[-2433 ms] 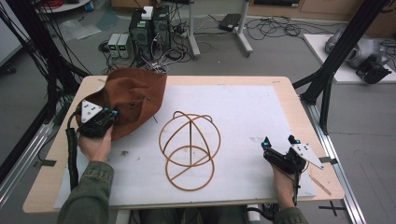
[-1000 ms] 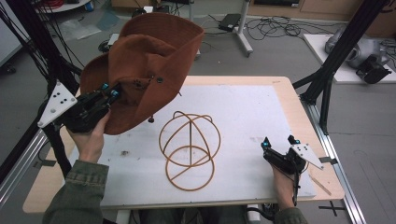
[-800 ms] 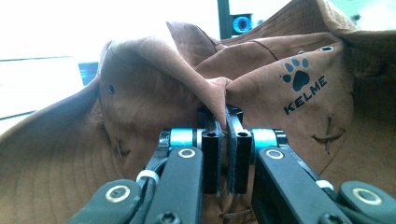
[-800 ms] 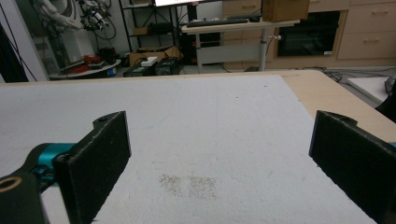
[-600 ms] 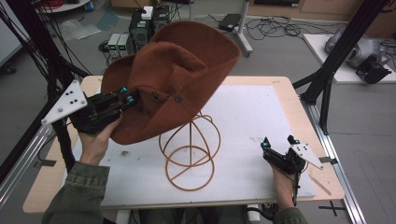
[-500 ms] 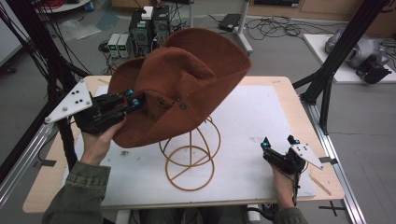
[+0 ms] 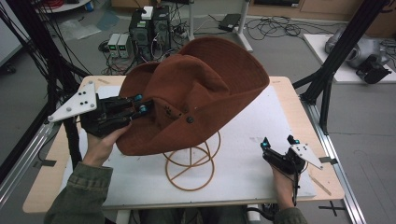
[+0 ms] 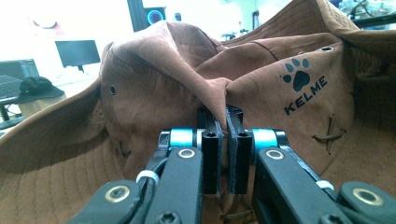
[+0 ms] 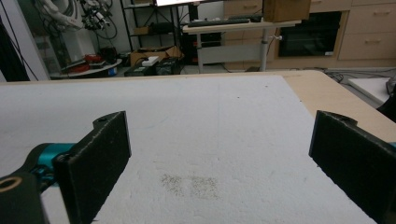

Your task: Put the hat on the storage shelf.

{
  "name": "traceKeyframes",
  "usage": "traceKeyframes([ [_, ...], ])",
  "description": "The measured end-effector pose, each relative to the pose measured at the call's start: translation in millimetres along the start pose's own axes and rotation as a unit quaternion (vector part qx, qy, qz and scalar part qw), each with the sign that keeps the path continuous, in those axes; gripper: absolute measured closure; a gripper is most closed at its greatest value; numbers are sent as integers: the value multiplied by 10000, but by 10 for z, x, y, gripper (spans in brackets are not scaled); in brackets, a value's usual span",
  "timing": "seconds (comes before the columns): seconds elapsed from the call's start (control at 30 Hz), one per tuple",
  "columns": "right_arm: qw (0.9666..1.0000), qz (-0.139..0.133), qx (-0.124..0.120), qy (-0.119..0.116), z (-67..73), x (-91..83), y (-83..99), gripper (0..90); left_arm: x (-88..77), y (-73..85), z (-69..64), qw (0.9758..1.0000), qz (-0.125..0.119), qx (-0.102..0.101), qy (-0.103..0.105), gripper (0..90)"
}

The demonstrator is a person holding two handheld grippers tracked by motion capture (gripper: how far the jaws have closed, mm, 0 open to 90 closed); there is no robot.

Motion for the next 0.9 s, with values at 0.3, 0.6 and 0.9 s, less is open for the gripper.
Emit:
traceKeyframes([
  [0.3,10000,22,-15,-3,2,-2,5,46,28,168,-41,9992,261,-173,258,862],
  [0.6,10000,-13,-61,-10,-6,7,4,46,-16,302,-94,9979,432,-241,407,859],
  [0.9,10000,42,-51,-25,19,10,23,46,5,293,-128,9973,557,-114,468,850],
])
Point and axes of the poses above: each handheld gripper's, and its own axes: x roughly forward along the jaws, y roughly out of its underside, z roughly to its left, the point moved 6 cm from there along x, roughly forward along the jaws, and after that the axes turned 13 degrees about -z, right-handed, at the moved point
